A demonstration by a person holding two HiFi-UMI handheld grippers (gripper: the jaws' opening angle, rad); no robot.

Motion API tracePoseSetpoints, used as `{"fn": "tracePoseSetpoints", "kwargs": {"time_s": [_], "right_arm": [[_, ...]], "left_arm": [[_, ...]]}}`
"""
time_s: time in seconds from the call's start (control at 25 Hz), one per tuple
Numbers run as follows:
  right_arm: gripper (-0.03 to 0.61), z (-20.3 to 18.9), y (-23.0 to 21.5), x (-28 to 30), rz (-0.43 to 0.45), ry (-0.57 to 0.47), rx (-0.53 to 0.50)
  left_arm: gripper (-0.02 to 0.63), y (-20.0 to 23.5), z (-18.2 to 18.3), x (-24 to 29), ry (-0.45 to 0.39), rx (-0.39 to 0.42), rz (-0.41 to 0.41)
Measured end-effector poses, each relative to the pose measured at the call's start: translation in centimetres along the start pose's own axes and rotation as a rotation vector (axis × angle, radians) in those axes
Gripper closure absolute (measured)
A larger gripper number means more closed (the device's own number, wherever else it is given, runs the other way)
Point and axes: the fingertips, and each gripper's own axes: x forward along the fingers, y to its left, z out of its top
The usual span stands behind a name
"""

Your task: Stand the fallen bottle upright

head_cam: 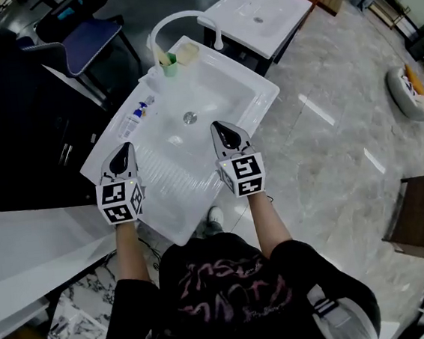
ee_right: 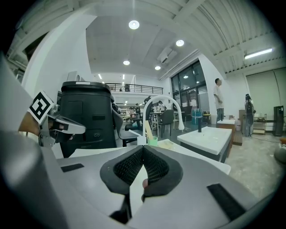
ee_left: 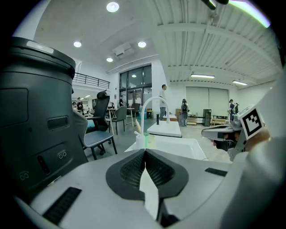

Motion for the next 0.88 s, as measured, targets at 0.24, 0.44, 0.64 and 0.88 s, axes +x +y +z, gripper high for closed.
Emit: {"fn": "tracePoseSetpoints", "kwargs": {"time_s": [0.24, 0.44, 0.64, 0.88], "right_arm": [[0.565, 0.1, 0.4, 1.4, -0.004, 0.001, 0.001], [0.565, -0.2, 0.3, 2.4, -0.011, 0.008, 0.006], [0.565, -0.6, -0.2, 3.4, -0.019, 0.020, 0.008], [0.565, -1.3, -1.1, 4.4, -0.032, 0.039, 0.011]], "left_arm": [[0.597, 0.9, -0.8, 1.6, 0.042, 0.031, -0.027], [0.597, 1.4, -1.5, 3.7, 0.089, 0.064, -0.057], [0.597, 2.0, -1.9, 6.7, 0.138, 0.090, -0.092], [0.468, 3.3, -2.9, 12.0, 0.262, 0.181, -0.156]]}}
